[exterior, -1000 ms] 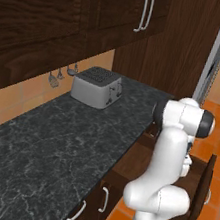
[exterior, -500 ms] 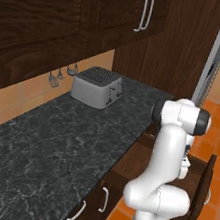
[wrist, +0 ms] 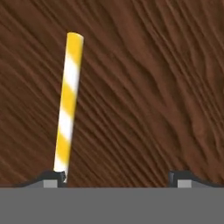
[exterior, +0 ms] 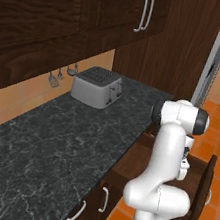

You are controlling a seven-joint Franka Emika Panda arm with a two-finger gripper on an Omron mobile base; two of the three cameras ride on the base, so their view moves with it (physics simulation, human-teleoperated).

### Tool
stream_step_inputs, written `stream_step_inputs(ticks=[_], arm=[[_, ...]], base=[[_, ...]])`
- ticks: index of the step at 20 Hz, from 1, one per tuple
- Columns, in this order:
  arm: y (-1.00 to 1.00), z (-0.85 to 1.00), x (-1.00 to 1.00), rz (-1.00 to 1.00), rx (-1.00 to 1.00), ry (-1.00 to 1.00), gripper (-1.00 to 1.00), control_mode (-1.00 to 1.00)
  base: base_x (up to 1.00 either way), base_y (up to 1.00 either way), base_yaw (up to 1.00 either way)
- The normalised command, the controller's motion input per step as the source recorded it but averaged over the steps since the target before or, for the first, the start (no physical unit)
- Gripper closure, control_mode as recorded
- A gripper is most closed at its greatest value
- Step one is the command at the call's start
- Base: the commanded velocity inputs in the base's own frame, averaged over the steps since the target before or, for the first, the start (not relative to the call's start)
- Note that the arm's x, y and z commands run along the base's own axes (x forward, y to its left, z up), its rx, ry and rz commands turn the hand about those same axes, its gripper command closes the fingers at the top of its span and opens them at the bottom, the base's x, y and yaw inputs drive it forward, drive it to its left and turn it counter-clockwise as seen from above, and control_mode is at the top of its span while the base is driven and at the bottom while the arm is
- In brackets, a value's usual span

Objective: Take a straw from the drawer in front and place it inside the glass cup on the dining counter.

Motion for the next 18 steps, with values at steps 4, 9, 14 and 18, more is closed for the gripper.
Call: stream_step_inputs(ticks=[4, 9, 14, 18], arm=[[-0.01, 0.23, -0.21, -0.03, 0.0, -0.22, -1.0, -1.0], [0.0, 0.02, 0.06, -0.03, 0.0, -0.07, -1.0, -1.0], [0.0, -0.13, 0.18, -0.04, 0.01, 0.0, -1.0, -1.0], [0.0, -0.09, 0.11, -0.03, 0.03, 0.0, -1.0, -1.0]], base=[[0.0, 0.0, 0.0], [0.0, 0.0, 0.0], [0.0, 0.0, 0.0], [0.0, 0.0, 0.0]])
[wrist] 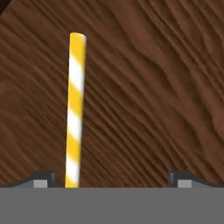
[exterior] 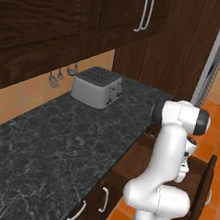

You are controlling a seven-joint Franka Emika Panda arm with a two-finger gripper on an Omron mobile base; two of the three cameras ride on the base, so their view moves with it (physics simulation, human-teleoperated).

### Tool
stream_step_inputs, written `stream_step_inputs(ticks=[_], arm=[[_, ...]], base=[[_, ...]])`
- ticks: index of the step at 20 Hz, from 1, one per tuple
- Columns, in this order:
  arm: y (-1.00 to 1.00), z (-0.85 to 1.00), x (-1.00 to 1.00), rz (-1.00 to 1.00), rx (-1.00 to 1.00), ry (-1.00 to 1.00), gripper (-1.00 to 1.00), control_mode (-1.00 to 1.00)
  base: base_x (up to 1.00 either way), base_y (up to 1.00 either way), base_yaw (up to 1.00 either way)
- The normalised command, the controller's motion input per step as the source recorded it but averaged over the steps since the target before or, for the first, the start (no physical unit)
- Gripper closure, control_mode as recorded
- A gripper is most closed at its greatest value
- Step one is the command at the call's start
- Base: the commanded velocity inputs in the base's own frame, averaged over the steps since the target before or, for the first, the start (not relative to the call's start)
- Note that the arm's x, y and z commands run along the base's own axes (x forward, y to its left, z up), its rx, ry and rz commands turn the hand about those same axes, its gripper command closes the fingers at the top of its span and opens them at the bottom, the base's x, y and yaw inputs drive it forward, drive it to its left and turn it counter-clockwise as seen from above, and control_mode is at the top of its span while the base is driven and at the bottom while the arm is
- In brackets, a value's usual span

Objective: Take a straw from the drawer in front and place it inside the glass cup on the dining counter.

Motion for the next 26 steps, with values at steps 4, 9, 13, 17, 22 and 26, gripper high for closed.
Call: stream_step_inputs(ticks=[4, 9, 13, 17, 22, 26], arm=[[0.0, -0.27, 0.02, -0.03, 0.05, 0.05, -1.0, -1.0], [0.0, -0.29, 0.0, -0.04, 0.07, 0.03, -1.0, -1.0], [0.0, -0.29, -0.09, -0.01, 0.02, 0.13, -1.0, -1.0], [-0.03, -0.32, -0.47, 0.0, 0.0, 0.15, -1.0, -1.0], [0.0, -0.34, -0.32, 0.0, 0.0, 0.05, -1.0, -1.0], [0.0, -0.44, -0.4, 0.0, 0.0, -0.13, 1.0, -1.0]], base=[[0.0, 0.0, 0.0], [0.0, 0.0, 0.0], [0.0, 0.0, 0.0], [0.0, 0.0, 0.0], [0.0, 0.0, 0.0], [0.0, 0.0, 0.0]])
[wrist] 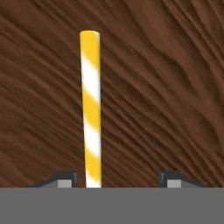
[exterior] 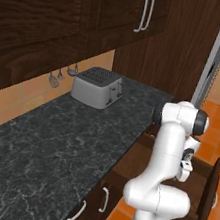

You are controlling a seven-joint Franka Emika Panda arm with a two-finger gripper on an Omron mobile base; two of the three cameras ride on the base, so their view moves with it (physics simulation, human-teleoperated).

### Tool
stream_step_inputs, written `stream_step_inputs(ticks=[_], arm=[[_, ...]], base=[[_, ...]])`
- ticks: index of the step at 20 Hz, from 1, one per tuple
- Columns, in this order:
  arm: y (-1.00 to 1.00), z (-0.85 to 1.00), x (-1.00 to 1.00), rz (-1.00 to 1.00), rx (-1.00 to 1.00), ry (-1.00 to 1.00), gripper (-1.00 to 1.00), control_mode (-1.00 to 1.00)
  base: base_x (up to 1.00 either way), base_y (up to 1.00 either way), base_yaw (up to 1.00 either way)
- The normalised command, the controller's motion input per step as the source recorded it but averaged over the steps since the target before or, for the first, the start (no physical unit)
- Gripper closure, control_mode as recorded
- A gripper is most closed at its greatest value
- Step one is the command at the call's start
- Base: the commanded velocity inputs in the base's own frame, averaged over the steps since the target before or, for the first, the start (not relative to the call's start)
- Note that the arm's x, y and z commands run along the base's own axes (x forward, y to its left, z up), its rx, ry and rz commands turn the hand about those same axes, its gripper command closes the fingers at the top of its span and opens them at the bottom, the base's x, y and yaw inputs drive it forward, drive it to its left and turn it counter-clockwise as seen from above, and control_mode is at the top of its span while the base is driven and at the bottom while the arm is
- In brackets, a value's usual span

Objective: Take a straw from the drawer in front and place it inside the glass cup on the dining counter.

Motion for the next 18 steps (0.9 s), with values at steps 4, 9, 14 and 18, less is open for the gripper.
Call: stream_step_inputs(ticks=[4, 9, 14, 18], arm=[[0.0, -0.36, -0.24, 0.0, 0.0, -0.14, 1.0, -1.0], [0.01, -0.2, -0.04, 0.0, 0.0, -0.05, 1.0, -1.0], [0.0, 0.19, -0.12, 0.0, 0.0, 0.0, 1.0, -1.0], [0.0, 0.68, -0.44, 0.03, -0.01, -0.09, 1.0, -1.0]], base=[[0.0, 0.0, 0.0], [0.0, 0.0, 0.0], [0.0, 0.0, 0.0], [0.0, 0.0, 0.0]])
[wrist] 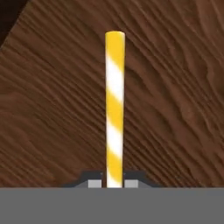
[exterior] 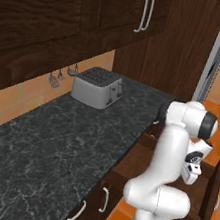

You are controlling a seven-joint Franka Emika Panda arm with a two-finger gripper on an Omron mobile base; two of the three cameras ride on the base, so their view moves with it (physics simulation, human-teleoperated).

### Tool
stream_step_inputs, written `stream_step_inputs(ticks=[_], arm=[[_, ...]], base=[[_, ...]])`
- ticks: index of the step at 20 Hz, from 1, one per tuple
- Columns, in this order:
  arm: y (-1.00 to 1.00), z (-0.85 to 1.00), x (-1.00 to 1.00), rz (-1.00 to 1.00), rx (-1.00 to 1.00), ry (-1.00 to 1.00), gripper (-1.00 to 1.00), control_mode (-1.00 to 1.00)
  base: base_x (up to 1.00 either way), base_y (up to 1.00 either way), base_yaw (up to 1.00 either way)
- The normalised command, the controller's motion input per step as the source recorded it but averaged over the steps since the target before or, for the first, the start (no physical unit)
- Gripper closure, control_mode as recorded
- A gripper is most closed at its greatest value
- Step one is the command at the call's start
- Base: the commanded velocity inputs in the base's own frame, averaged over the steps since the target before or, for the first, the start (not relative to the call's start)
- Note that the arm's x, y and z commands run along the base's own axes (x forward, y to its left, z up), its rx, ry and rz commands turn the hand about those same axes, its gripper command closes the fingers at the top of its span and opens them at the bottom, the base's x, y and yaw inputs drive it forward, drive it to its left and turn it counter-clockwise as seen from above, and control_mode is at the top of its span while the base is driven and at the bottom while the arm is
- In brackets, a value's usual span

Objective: Take a straw from the drawer in front and place it inside the glass cup on the dining counter.

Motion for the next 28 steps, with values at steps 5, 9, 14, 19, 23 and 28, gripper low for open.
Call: stream_step_inputs(ticks=[5, 9, 14, 19, 23, 28], arm=[[0.01, 0.99, -0.63, 0.06, -0.04, -0.17, 1.0, -1.0], [0.05, 1.0, -0.47, 0.04, -0.05, -0.15, 1.0, -1.0], [0.09, 1.0, -0.28, 0.05, -0.04, -0.11, 1.0, -1.0], [0.1, 1.0, -0.18, 0.04, -0.04, -0.05, 1.0, -1.0], [0.17, 1.0, -0.26, 0.08, -0.11, -0.1, 1.0, -1.0], [0.27, 1.0, -0.35, 0.12, -0.13, -0.15, 1.0, -1.0]], base=[[0.0, 0.0, 0.0], [0.0, 0.0, 0.0], [0.0, 0.0, 0.0], [0.0, 0.0, 0.0], [0.0, 0.0, 0.0], [0.0, 0.0, 0.0]])
